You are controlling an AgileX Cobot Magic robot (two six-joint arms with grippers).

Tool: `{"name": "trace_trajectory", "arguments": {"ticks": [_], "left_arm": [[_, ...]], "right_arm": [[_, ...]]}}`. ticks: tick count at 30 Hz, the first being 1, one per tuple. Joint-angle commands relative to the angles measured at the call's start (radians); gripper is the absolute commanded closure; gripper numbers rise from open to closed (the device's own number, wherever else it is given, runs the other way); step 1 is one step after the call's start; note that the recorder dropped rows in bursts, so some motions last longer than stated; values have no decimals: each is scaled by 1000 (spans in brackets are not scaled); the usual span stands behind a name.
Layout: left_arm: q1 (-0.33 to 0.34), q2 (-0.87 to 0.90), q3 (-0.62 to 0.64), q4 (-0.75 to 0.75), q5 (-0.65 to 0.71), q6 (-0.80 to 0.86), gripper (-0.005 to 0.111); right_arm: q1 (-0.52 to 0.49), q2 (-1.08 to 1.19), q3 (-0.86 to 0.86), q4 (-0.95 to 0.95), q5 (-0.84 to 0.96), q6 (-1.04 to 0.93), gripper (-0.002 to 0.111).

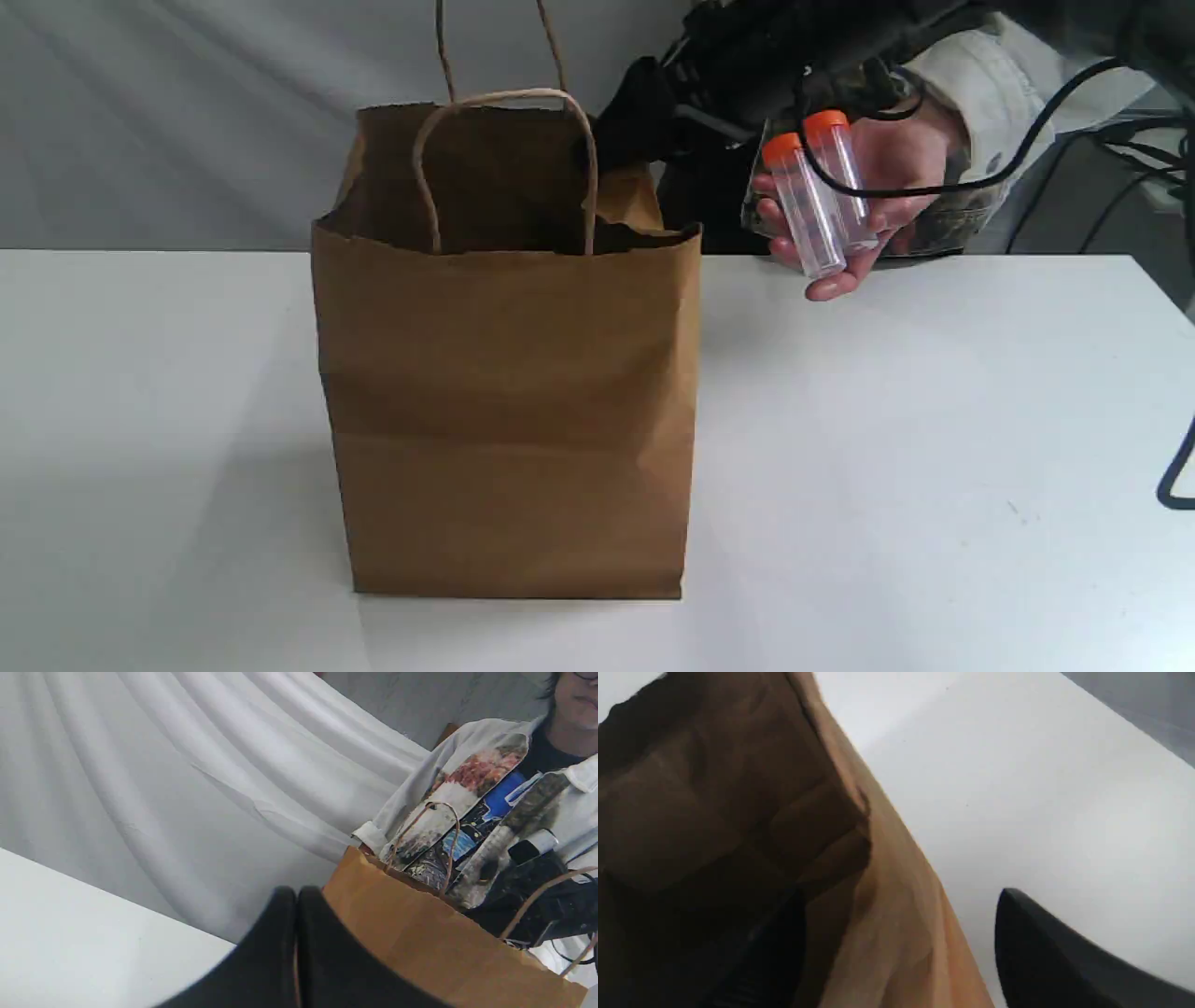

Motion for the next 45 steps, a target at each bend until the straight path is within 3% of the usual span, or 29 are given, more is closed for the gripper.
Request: {"name": "trace_trajectory", "arguments": {"ticks": [1,3,7,11,14,16,19,21,27,31,35,38,42,45], "left_arm": [[-5,-4,5,4,4,-11,106],[-5,-4,5,4,4,-11,106],[-5,-4,5,4,-26,-13,106],[-5,-4,5,-3,-171,-100,106],[-5,-4,5,41,-204,-117,106],[-5,-4,5,141,-155,-153,106],[-11,-4,-44,419,29,-313,107],[-30,-4,-66,504,27,-400,107],[-168,104,-100,615,-29,-433,106],[-299,284,-163,789,-104,-438,103],[-413,519,-275,795,-117,-446,103],[-464,683,-357,879,-137,-406,103],[-476,830,-441,901,-129,-404,103],[-476,891,-484,901,-126,-396,94]], "right_arm": [[2,10,-6,-78,2,42,53],[2,10,-6,-120,2,69,67],[0,1,-6,-145,2,63,108],[0,-2,-6,-115,2,53,108],[4,-2,-6,-94,2,53,108],[4,-2,-6,-60,2,53,108],[4,-2,-6,-25,2,53,108],[4,-2,-6,-25,2,53,108],[4,0,-4,-41,2,60,108],[14,0,-4,-48,2,91,108],[62,0,2,-110,2,113,108],[104,0,38,-146,2,112,108],[155,0,89,-229,2,114,108],[169,0,97,-275,2,152,108]]}}
